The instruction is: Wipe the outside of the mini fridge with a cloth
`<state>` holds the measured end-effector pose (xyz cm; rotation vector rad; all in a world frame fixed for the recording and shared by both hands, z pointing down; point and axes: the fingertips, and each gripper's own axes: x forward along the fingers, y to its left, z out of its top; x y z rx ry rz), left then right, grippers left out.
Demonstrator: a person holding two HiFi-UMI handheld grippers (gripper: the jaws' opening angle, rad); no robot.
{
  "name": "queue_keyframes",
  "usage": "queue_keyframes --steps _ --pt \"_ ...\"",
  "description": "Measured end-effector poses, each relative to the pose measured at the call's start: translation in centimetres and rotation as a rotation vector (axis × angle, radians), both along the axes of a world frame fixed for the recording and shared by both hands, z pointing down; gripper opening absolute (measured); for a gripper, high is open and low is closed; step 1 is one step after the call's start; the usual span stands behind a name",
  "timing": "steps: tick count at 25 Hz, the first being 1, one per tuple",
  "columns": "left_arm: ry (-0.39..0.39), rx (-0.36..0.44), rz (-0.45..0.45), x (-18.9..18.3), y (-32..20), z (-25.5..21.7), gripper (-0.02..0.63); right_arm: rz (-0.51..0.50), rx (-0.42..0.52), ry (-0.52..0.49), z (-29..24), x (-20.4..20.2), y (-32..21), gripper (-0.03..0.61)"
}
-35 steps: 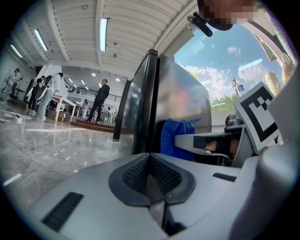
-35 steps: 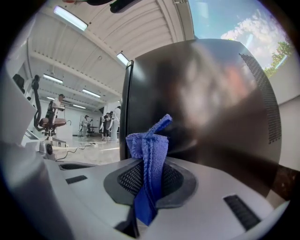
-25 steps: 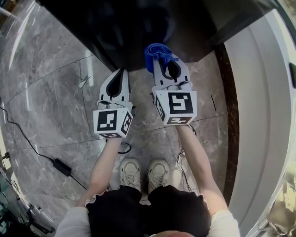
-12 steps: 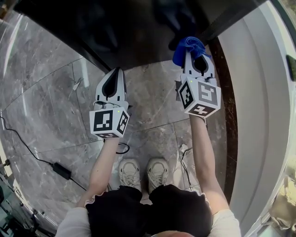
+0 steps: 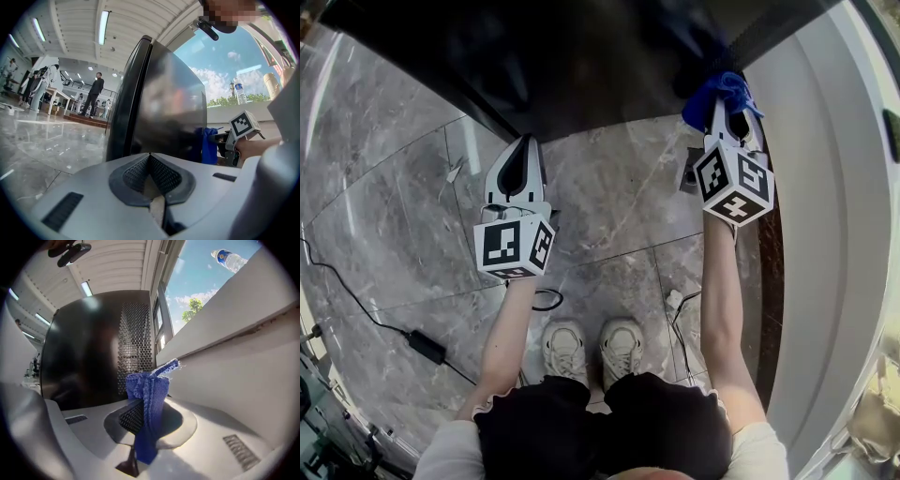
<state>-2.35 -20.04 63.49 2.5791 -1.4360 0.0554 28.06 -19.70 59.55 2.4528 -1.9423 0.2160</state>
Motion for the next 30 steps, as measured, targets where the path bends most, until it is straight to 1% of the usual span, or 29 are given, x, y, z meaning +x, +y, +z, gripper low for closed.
queue_keyframes --steps 4,7,12,22,24,26,28,30 --pt "-0.002 -0.001 0.002 0.1 0.1 0.1 0.003 0.01 -0.002 0.026 -0.1 0.6 0.1 0.064" --pt "-0.002 -0.004 -0.003 -0.1 0.1 0.2 0.003 0.027 0.002 0.01 0.0 1.2 0.2 0.064" --pt "0.0 -0.007 -0.013 -0.6 0.0 0.3 0.003 0.046 0.003 0.016 -0.1 1.7 0.2 0.064" --pt "0.009 0.001 -0.027 -1.5 0.3 -0.3 0.003 0.087 -0.026 0.067 -0.3 2.1 0.5 0.064" --pt "0.005 0.006 -0.031 -1.7 0.4 -0.5 0.003 0.081 -0.014 0.041 -0.4 1.3 1.1 0.064" --pt "-0.007 0.015 -0.032 -1.8 0.7 -0.7 0.003 0.053 0.009 0.004 -0.7 -0.2 1.9 0.064" --pt "-0.023 0.024 -0.033 -2.0 0.9 -0.7 0.003 -0.002 0.029 -0.016 -1.3 -2.9 2.4 0.064" --pt "-0.026 0.022 -0.046 -2.6 1.0 -0.6 0.003 -0.085 0.042 -0.032 -1.7 -6.4 2.4 0.064"
